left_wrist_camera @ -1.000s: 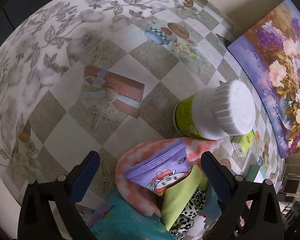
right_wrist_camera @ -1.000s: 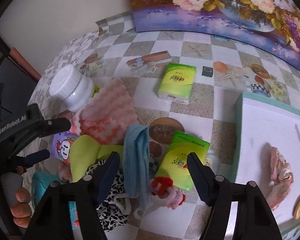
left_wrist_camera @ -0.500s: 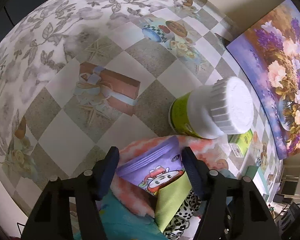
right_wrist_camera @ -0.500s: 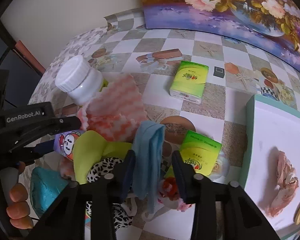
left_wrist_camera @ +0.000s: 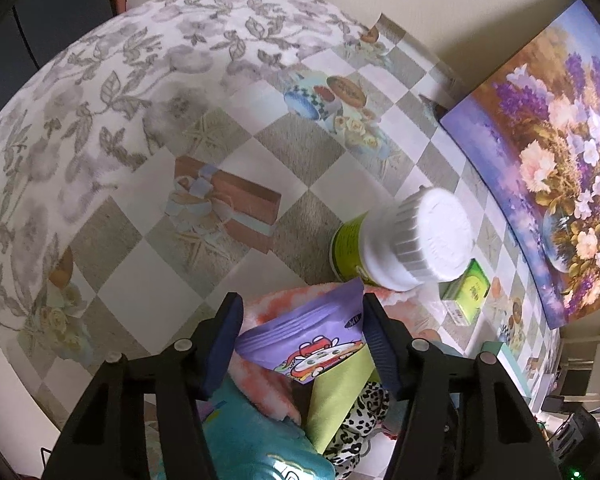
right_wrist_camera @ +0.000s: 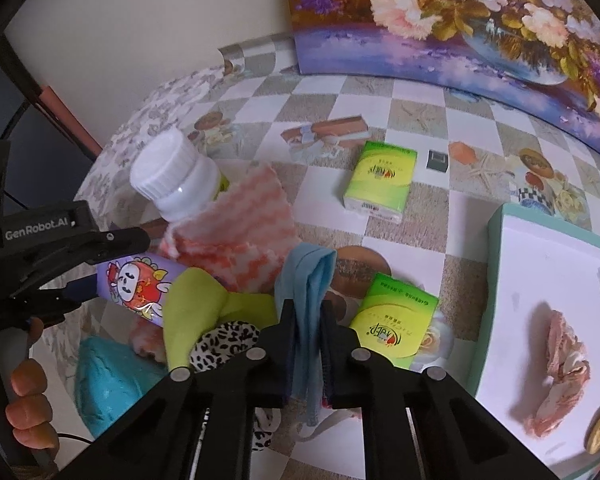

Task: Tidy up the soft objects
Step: 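Grasp the purple snack bag with the left gripper while the right gripper grasps the blue mask, then carry the purple bag with the left gripper into the tray and release while the right releases the mask there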

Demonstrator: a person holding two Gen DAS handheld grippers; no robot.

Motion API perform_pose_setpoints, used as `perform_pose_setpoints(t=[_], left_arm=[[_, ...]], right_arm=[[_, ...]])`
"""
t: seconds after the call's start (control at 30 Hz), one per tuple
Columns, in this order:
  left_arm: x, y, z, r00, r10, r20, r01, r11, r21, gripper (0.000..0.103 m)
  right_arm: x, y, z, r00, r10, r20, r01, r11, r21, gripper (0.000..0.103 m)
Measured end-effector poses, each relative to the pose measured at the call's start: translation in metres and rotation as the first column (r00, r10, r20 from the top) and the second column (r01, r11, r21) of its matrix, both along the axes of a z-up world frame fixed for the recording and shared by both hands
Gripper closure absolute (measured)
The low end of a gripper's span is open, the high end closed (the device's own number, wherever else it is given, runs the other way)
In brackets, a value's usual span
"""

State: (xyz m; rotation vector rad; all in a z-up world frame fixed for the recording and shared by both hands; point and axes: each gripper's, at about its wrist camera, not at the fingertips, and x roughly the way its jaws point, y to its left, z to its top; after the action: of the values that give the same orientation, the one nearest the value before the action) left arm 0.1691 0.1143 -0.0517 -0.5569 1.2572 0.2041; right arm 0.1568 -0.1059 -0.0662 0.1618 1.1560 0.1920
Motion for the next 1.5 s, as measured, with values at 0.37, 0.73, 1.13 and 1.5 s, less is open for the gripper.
perform_pose_setpoints(t=[0.37,0.73,1.13,1.5], left_arm=[[-0.014,0.005,0.044,0.994,0.024,0.109,-0.028,0.999,0.029,0.042],[-0.028,-0.007,0.087,0.977,-0.003,0.214,-0.013,0.997,0.073,0.042],[-0.031,-0.075,0.110,0.954,-0.158,0.256,0.134,0.985,0.111,0.042],[-0.027,-0.195,0.102,0.880,-0.415,0.232,0.406,0.910,0.087,0.042]], right_arm=[[-0.010,-0.014,0.046,0.994,-0.037,0.098,0.034,0.999,0.033,0.092],[-0.026,-0.040,0.086,0.979,-0.101,0.176,0.090,0.993,0.071,0.092],[-0.036,-0.098,0.098,0.952,-0.249,0.180,0.242,0.968,0.060,0.092],[-0.056,-0.197,0.087,0.860,-0.491,0.136,0.495,0.869,0.011,0.092]])
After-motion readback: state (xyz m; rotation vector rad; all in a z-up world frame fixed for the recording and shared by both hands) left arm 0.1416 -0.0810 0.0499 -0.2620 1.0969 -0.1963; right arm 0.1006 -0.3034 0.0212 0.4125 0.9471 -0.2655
